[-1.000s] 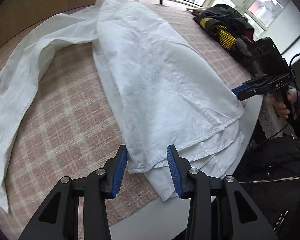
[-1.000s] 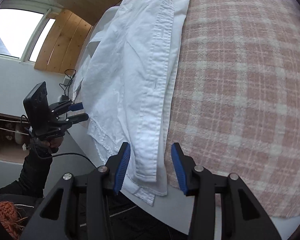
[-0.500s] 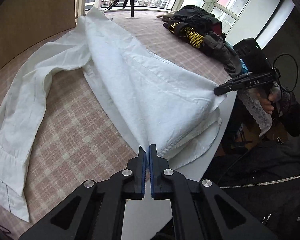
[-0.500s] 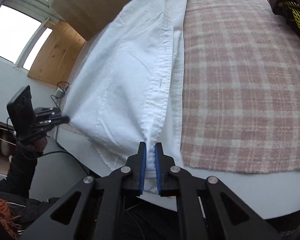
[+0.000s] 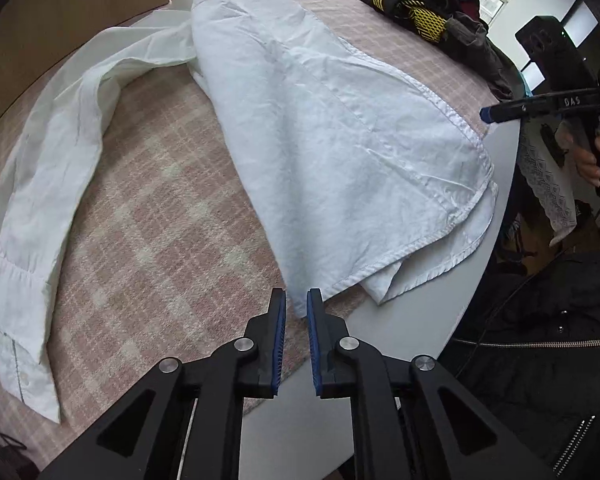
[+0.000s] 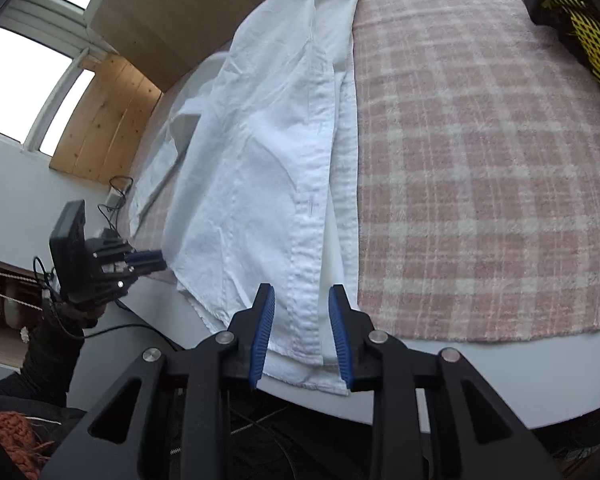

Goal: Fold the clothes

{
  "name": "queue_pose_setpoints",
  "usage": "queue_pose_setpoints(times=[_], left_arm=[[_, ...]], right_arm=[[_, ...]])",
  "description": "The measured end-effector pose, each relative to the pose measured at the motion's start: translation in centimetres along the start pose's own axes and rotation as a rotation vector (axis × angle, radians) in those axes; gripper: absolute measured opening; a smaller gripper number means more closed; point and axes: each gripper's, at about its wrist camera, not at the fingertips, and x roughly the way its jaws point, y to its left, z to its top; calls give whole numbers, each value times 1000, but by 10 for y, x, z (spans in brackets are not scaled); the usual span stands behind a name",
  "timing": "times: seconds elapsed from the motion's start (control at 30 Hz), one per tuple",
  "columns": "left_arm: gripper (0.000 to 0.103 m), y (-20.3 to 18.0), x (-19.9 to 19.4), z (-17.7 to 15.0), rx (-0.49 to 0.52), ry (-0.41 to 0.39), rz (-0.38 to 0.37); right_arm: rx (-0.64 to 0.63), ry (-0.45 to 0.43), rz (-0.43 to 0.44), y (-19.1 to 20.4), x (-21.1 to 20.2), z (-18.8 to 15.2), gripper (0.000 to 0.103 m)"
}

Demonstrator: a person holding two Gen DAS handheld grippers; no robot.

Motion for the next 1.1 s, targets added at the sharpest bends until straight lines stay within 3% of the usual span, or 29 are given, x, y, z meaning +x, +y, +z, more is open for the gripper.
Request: queue_pose_setpoints(times=[0.1, 0.17, 0.33, 0.53, 0.6, 0.7, 0.83, 0.93, 0.97, 1.0, 1.03, 1.1], left_arm=[[11, -15, -19, 5, 13, -46, 39], [19, -35, -27, 17, 38, -87, 44], [26, -96, -16, 71, 39, -156, -56], [28, -134, 30, 127, -12, -107, 30], [28, -136, 45, 135, -49, -75, 51], [29, -129, 60, 140, -156, -35, 67], [29, -116, 76, 138, -305, 19, 94], [29, -111, 85, 135, -377, 45, 95], [29, -110, 86, 134, -391, 47, 93], [29, -109, 86, 133, -402, 46, 89], [30, -108, 86, 132, -411, 47, 84], [30, -106, 85, 131, -426, 49, 74]], right_arm=[[-38, -69, -32, -1, -9, 36, 28], [-71, -99, -31, 1, -11, 71, 28], [-137, -150, -41, 2, 4, 180, 28], [-216, -132, -143, -20, 39, 305, 28], [-240, -101, -145, -29, 55, 340, 40], [-328, -54, -163, -32, 86, 371, 50], [-517, 26, -276, -21, 137, 392, 50], [-610, 9, -305, -18, 149, 399, 50], [-635, -4, -307, -17, 150, 401, 45], [-640, -18, -293, -18, 145, 406, 17], [-641, -27, -263, -19, 138, 411, 1], [-662, -76, -259, -19, 117, 422, 2]])
